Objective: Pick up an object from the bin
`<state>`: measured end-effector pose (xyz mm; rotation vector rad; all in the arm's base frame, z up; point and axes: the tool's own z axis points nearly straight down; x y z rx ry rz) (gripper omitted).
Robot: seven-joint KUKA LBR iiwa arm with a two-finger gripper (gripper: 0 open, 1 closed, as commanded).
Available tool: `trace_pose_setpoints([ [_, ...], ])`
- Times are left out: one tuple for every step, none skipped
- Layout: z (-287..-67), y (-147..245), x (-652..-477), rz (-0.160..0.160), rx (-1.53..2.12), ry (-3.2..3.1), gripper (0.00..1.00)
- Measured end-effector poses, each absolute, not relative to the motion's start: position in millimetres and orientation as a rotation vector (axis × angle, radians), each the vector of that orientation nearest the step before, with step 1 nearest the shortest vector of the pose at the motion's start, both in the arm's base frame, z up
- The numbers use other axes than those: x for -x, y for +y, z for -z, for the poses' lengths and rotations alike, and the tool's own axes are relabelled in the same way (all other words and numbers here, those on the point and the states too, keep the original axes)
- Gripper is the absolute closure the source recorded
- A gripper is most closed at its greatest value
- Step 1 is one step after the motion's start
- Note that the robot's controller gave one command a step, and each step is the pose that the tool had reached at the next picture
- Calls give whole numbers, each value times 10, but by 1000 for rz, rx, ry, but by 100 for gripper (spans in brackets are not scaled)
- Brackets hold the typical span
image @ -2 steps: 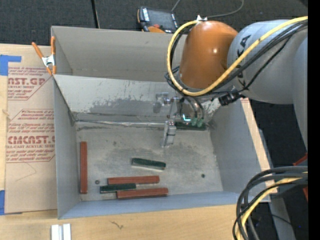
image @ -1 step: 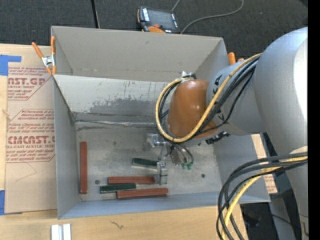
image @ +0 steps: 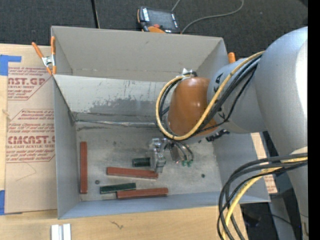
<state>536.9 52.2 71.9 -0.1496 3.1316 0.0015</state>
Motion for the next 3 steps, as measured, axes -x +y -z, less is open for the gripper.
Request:
trace_pose_setpoints([
  [-833,676,-5247,-1,-662,3071,100],
  [-831,673,-5247,0,-660,3071,0],
  [-698,1118,-5027,0,-475,3106,0],
])
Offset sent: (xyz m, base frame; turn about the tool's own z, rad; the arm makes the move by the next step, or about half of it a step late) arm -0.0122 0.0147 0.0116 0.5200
